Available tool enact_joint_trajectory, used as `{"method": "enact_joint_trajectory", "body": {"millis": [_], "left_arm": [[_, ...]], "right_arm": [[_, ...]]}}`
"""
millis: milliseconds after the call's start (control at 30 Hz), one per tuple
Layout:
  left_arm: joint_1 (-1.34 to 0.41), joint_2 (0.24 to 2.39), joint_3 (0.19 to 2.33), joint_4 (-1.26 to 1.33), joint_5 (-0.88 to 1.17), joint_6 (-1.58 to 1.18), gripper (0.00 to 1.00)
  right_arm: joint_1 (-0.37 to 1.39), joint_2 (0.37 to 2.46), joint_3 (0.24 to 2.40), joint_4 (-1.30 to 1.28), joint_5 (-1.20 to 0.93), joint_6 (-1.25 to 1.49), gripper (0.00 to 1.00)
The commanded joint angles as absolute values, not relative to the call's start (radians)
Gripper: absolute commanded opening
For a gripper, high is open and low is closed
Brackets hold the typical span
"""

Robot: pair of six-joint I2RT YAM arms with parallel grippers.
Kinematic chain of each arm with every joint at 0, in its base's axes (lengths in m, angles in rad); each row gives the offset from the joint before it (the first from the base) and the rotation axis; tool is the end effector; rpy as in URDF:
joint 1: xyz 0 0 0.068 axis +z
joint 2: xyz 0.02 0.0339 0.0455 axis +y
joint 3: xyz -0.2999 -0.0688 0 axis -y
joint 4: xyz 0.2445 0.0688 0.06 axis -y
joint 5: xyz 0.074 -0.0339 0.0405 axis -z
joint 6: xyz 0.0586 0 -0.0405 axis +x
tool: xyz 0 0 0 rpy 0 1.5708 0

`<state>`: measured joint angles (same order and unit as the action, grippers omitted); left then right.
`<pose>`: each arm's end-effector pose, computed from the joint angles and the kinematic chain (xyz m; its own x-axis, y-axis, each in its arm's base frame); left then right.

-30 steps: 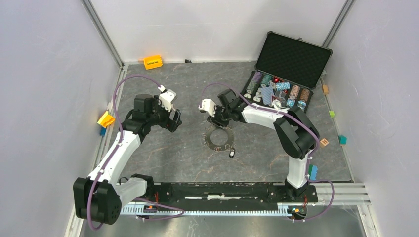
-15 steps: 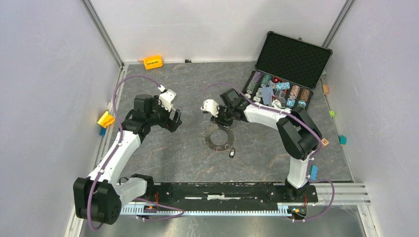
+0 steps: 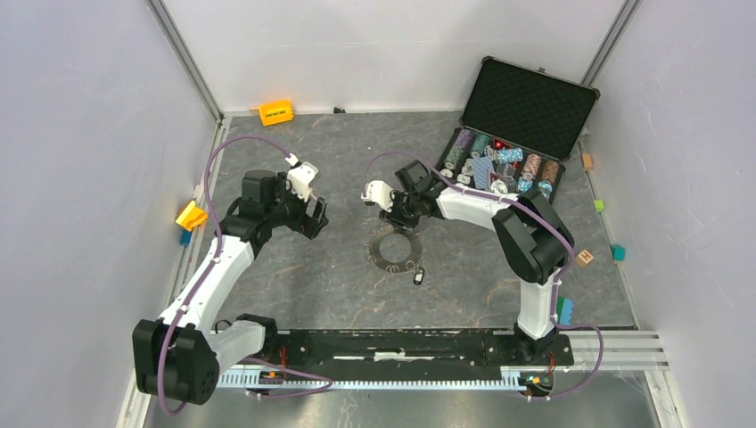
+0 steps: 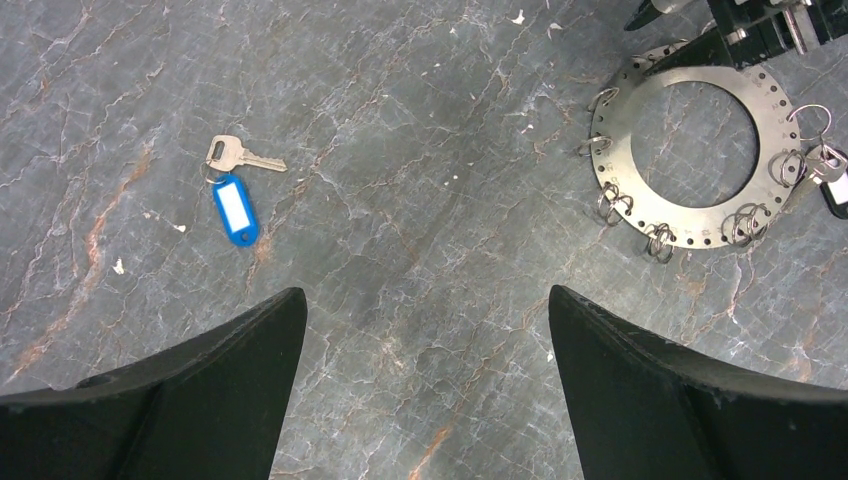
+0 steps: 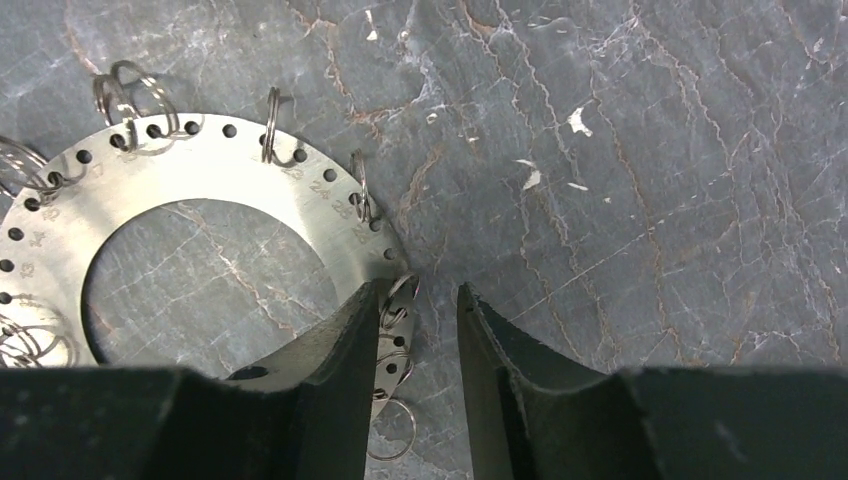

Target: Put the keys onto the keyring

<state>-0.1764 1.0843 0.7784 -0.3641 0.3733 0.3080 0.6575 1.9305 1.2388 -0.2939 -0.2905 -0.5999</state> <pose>0.2244 -0.0617 0.2824 -0.4477 0.3665 -0.8156 0.6092 0.7927 0.0218 0.3254 0.2724 0.1760 -0.1433 -0.7940 -0.5907 -0.9592 0.2585 -0.1148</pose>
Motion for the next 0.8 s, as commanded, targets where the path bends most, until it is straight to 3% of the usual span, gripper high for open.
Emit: {"method": "enact_joint_trajectory", "body": {"millis": [0, 200, 400, 533, 767], "left_arm": [[-0.179, 1.081, 0.773, -0.331, 0.397, 0.347, 0.97], [-0.179, 1.081, 0.772, -0.330, 0.405, 0.345, 0.97], [-0.185, 1.089, 0.755, -0.278, 0.433, 0.332, 0.98], [-0.211, 1.130, 0.774, -0.265, 0.500, 0.355, 0.95], [-0.273, 1.192, 0.849, -0.266, 0.798, 0.440, 0.79]], "right_arm": [[0.646, 1.950, 1.287, -0.281, -0.287, -0.603, 0.37], [0.641, 1.946, 1.288, -0.291, -0.291, -0.604, 0.23], [0.632, 1.888, 1.313, -0.319, -0.316, -0.606, 0.00], [0.626, 1.781, 1.305, -0.331, -0.423, -0.622, 0.00], [0.626, 1.556, 1.195, -0.275, -0.676, -0.621, 0.00]]}}
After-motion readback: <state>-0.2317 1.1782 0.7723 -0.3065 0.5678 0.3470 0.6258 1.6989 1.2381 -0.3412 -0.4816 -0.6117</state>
